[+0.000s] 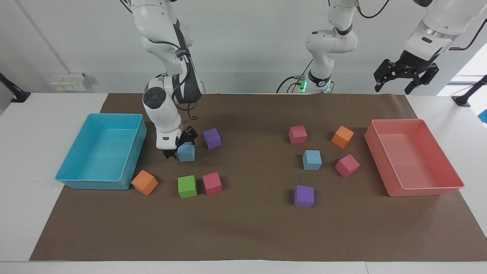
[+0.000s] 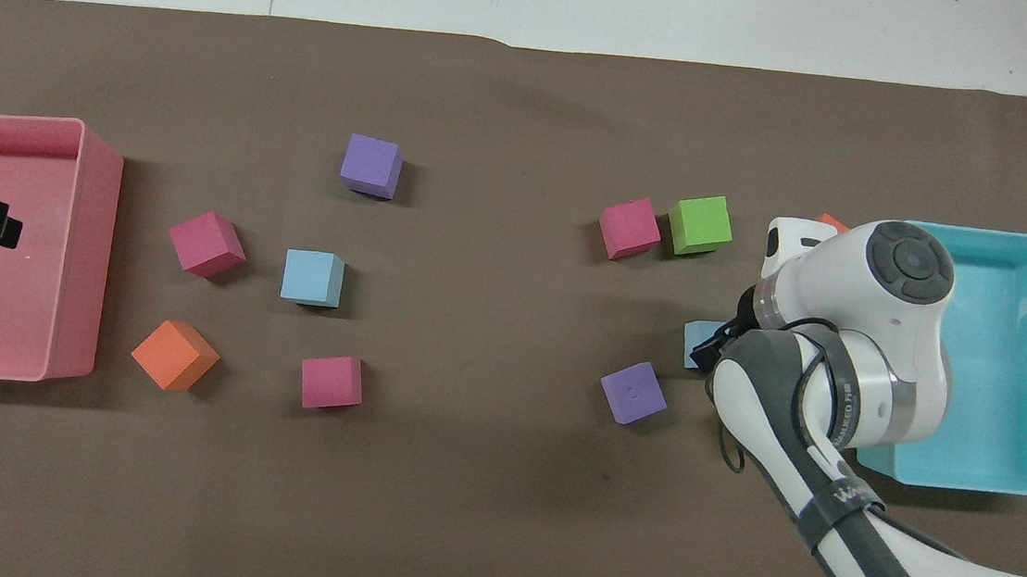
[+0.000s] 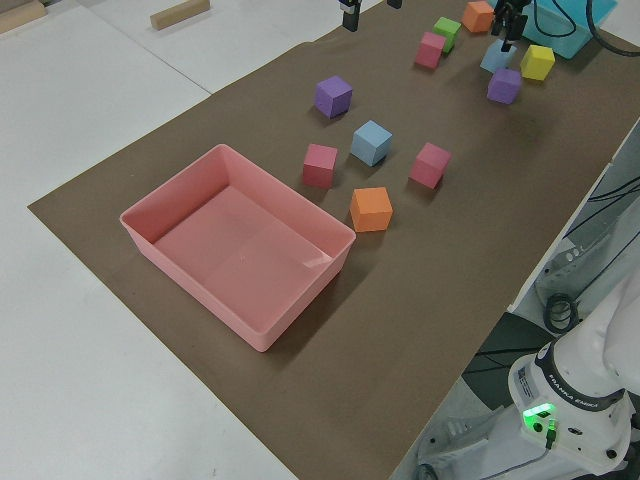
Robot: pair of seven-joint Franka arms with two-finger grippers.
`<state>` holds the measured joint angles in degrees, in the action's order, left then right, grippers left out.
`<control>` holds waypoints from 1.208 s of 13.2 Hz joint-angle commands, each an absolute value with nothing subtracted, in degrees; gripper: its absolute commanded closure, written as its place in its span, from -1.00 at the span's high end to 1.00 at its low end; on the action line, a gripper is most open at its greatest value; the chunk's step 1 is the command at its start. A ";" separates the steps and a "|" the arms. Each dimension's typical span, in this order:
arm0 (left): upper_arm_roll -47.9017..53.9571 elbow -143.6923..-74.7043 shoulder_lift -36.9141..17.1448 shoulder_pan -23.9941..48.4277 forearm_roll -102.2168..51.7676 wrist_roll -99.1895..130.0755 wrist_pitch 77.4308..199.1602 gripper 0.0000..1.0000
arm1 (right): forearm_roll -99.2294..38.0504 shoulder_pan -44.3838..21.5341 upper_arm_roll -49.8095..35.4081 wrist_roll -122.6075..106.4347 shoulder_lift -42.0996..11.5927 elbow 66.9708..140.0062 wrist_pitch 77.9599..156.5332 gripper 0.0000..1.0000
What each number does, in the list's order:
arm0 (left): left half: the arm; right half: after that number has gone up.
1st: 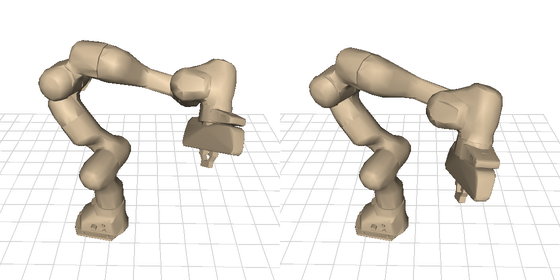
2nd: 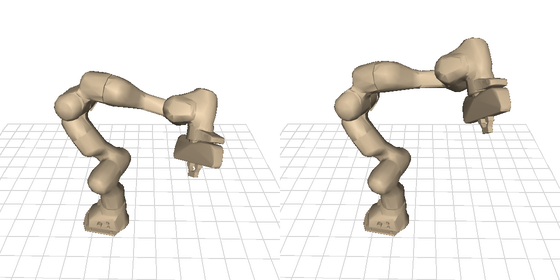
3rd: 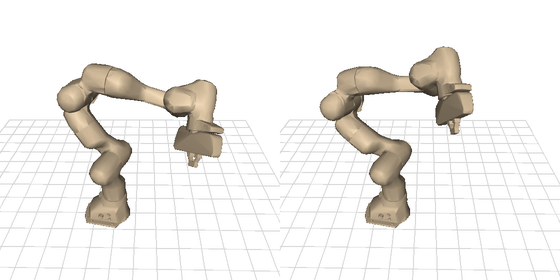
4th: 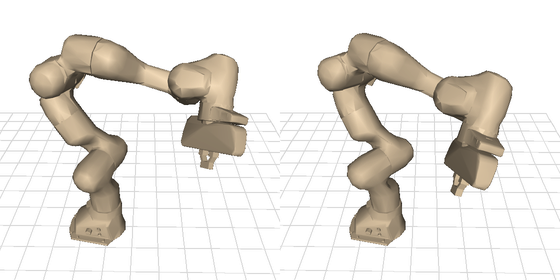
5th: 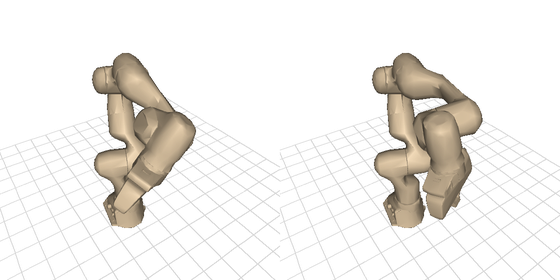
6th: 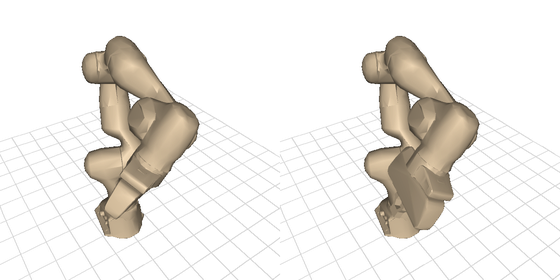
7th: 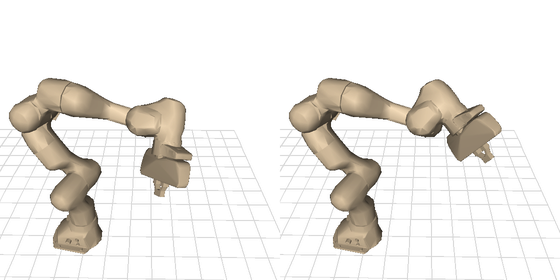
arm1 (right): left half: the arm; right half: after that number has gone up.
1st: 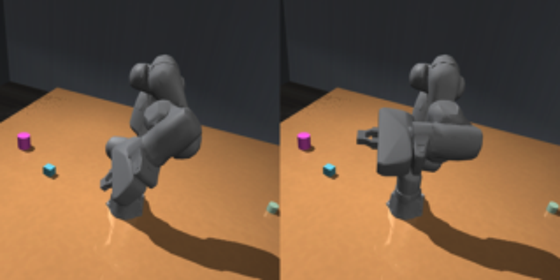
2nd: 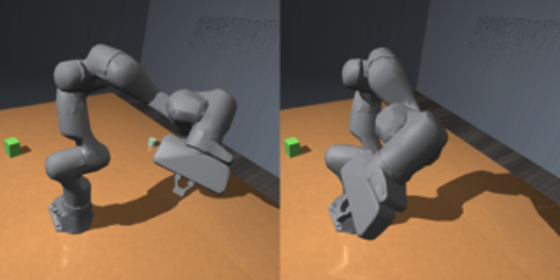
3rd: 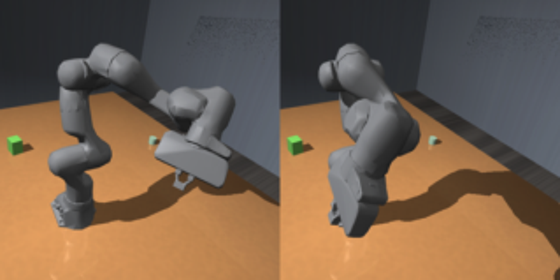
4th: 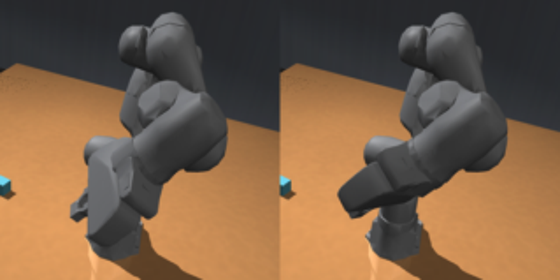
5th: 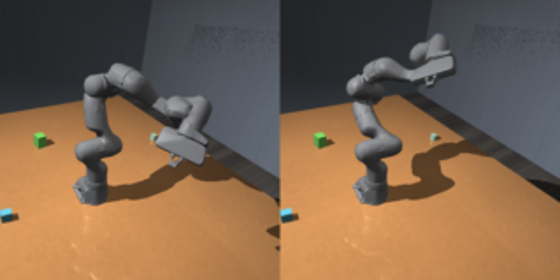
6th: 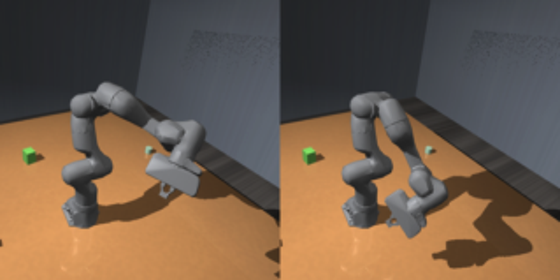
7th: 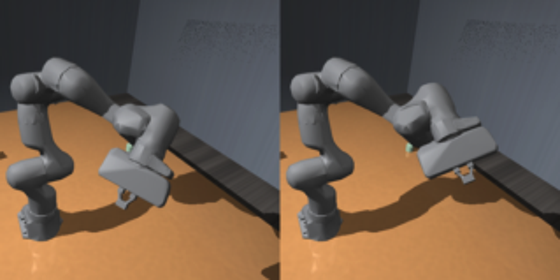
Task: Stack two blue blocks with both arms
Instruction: 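Grasp the light blue cube with the right gripper and lift it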
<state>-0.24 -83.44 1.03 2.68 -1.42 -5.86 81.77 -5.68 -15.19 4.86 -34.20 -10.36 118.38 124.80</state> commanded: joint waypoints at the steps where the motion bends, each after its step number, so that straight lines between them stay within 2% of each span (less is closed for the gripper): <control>1: -0.35 -84.99 2.37 2.90 -1.93 -5.36 82.88 1.00 | -7.12 -15.55 4.66 -35.34 -10.28 119.70 124.88 1.00; 16: -0.26 -84.99 2.37 2.99 -1.93 -5.36 83.41 1.00 | -7.21 -15.29 4.66 -28.83 -11.34 123.84 129.81 1.00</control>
